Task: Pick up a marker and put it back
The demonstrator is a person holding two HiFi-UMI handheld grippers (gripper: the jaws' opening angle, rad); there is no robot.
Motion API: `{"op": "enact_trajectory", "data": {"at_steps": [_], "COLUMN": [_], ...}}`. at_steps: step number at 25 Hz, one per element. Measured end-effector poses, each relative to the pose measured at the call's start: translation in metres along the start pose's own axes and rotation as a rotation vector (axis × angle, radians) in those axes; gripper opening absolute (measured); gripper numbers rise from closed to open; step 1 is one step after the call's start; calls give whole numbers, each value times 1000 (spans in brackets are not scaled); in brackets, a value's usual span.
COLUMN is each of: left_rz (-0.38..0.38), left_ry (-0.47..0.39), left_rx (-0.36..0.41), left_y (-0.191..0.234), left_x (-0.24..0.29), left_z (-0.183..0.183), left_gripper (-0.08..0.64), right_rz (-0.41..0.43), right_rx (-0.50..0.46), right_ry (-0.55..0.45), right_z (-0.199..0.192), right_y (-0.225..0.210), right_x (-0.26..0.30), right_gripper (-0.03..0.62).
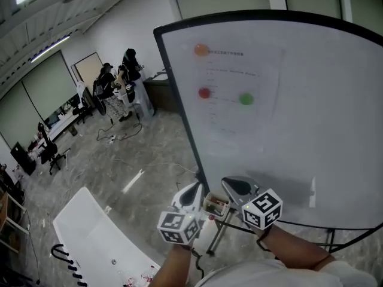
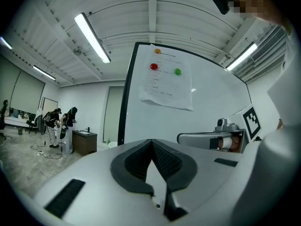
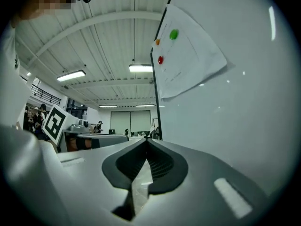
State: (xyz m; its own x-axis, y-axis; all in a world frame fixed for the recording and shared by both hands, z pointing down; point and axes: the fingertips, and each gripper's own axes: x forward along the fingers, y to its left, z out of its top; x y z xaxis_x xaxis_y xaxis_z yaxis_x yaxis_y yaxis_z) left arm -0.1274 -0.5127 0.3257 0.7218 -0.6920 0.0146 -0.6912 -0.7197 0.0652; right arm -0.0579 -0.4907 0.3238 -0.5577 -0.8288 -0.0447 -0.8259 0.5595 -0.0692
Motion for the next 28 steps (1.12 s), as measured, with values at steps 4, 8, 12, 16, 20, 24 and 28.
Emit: {"op": "enact_trajectory", "data": {"at_steps": [4, 8, 12, 16, 20, 24, 28], "left_rz": [-19, -34, -31, -31, -34, -32, -34], "left_ry": [-14, -19, -20, -19, -19, -17, -16], "left_rx": [29, 30, 32, 31, 37, 30, 32], "left_y": [-10, -15, -12, -12, -13, -12, -11], "left_x": [-3, -1, -1, 0, 2, 3, 4], "left_z": [10, 16, 16, 16, 17, 16, 16], "left_gripper": [5, 5, 5, 5, 5, 5, 5], "right_rz": [35, 47, 42, 37, 31, 31, 30], "right_rx": [-8, -37, -60, -66, -54, -45, -38], "right_ry": [-9, -14, -17, -22, -26, -21, -23], "right_z": [12, 21, 23, 25, 25, 23, 23], "right_y": [14, 19, 19, 18, 13, 12, 10], "right_x": [-3, -1, 0, -1, -2, -2, -1], "right_gripper": [2, 2, 2, 2, 2, 2, 2]}}
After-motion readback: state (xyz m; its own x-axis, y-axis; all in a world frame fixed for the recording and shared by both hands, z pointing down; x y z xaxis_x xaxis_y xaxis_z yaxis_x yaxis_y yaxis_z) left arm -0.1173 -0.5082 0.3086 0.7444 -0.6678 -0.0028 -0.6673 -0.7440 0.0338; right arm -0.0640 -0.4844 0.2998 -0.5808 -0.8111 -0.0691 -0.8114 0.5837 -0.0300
